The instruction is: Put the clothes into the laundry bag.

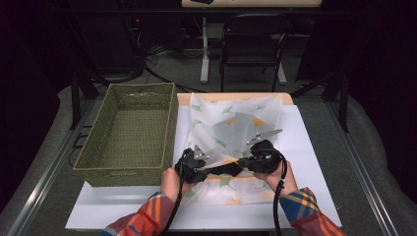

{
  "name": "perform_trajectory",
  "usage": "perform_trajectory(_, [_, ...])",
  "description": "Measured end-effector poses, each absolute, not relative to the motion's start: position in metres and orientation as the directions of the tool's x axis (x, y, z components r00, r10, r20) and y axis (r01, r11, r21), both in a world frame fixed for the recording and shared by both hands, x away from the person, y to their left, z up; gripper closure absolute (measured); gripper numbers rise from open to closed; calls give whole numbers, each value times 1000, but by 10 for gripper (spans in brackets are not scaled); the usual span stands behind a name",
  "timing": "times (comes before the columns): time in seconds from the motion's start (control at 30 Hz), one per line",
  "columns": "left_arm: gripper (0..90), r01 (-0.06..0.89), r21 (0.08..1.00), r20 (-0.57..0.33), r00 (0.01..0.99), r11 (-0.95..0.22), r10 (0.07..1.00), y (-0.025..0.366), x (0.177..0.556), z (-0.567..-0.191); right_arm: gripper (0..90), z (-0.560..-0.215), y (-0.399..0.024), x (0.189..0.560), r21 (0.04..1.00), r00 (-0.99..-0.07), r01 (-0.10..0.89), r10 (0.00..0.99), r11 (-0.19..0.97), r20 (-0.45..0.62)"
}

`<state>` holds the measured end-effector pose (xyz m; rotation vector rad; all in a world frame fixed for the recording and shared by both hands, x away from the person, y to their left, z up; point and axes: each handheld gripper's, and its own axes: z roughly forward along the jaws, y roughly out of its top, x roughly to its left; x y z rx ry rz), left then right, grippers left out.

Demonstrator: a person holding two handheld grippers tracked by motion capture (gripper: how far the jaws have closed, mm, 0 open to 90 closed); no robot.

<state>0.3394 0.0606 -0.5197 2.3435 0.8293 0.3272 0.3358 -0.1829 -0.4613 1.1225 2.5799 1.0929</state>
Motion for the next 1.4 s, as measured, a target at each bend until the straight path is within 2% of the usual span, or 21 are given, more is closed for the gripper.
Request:
perform_trajectory(0.13, [829, 469, 642, 23, 779, -606, 627, 61, 337, -519, 893, -462, -184, 335, 656, -719, 591, 676, 469, 164])
perform_trajectory(0.23, [871, 462, 640, 22, 787, -614, 616, 63, 335, -517, 892, -463, -184, 334, 654, -717, 595, 676, 468, 169])
perform_trajectory(1.4, [867, 452, 576, -18, 840, -681, 542, 64, 322, -518, 892, -485, -188, 332, 589, -716, 625, 676, 513, 171])
